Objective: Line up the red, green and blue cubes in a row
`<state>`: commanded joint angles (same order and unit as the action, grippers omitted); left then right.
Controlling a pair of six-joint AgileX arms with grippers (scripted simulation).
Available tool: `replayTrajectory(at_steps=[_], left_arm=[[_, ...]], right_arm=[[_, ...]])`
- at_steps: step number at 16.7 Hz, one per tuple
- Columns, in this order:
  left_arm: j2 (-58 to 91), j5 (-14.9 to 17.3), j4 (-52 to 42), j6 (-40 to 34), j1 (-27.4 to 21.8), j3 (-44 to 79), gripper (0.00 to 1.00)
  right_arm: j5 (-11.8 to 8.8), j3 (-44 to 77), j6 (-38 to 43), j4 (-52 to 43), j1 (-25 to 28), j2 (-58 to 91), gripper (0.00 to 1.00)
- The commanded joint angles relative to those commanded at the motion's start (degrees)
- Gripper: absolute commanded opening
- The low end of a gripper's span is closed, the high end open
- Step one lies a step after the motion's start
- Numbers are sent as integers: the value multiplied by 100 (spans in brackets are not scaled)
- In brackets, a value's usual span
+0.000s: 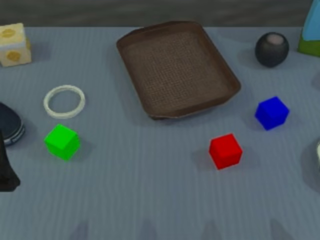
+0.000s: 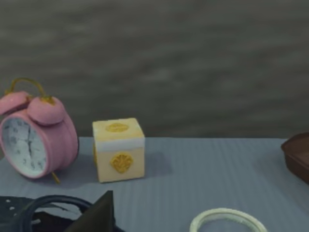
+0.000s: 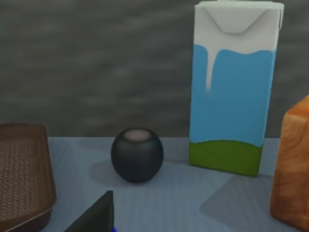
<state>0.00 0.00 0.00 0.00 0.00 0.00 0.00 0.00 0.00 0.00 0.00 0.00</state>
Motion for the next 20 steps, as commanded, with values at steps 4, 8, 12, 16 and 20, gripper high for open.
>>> replayTrajectory(at_steps=[4, 8, 12, 16, 20], left_arm=[[0, 0, 0, 0, 0, 0, 100], [0, 0, 0, 0, 0, 0, 100], [0, 0, 0, 0, 0, 0, 100], [0, 0, 0, 0, 0, 0, 100], [0, 0, 0, 0, 0, 0, 100]], right_arm=[[-11, 172, 21, -115, 68, 175, 100], [-27, 1184, 139, -758, 406, 1255, 100], [-17, 2770, 316, -1797, 904, 3284, 100], [-1, 4557, 513, -3052, 1483, 5946, 100], [7, 6273, 709, -4295, 2054, 8424, 100]])
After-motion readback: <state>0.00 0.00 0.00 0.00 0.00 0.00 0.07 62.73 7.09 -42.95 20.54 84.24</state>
